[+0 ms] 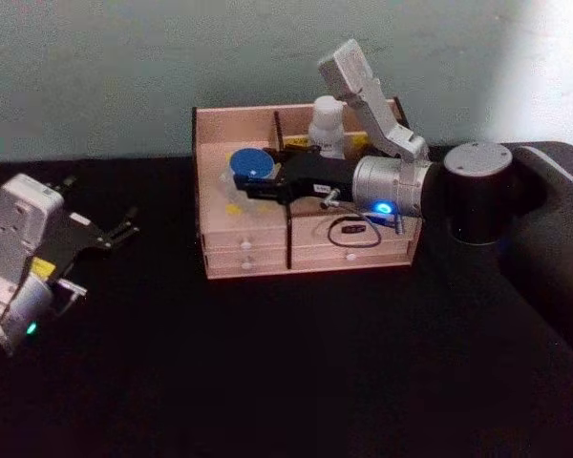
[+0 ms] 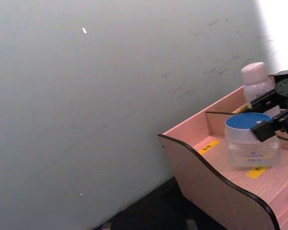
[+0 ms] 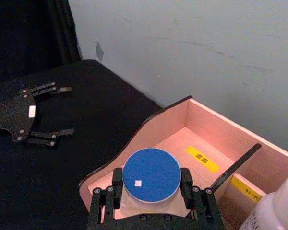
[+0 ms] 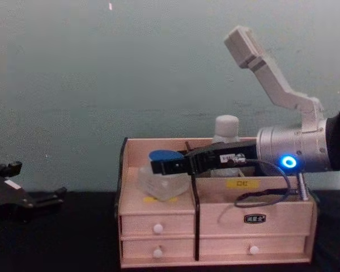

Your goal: Pick up the facial cleanser and watermelon frost from the table and place them into the tiered storage box.

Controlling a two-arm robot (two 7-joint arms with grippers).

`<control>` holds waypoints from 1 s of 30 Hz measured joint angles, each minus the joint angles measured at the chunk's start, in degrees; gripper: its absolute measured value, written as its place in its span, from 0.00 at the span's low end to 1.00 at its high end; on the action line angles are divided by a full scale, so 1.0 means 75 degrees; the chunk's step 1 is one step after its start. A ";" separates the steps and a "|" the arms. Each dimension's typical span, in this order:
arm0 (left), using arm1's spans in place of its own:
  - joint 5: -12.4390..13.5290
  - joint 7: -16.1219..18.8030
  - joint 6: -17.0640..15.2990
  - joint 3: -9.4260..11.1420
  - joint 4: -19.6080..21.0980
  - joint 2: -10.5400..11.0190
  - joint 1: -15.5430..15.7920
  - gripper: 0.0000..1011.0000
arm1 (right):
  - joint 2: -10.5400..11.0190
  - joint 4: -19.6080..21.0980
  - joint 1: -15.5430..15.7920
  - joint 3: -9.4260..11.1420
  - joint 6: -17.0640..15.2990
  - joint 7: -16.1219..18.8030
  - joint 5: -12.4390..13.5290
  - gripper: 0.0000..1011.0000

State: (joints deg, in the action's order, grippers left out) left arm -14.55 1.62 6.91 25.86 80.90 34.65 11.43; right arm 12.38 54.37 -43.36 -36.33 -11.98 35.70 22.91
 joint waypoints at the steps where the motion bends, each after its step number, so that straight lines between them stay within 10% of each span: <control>1: 0.0000 0.0000 0.0000 0.0000 0.0000 0.0000 0.0000 0.99 | 0.0000 0.0000 0.0000 0.0000 0.0000 0.0000 0.0000 0.71; 30: 0.0000 0.0000 0.0000 0.0000 0.0000 0.0000 0.0000 0.99 | 0.0011 0.0015 0.0006 -0.0011 -0.0010 -0.0008 0.0012 0.99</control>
State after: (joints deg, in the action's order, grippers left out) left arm -14.55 1.62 6.91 25.86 80.90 34.64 11.43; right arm 12.46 54.48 -43.31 -36.41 -12.06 35.64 22.99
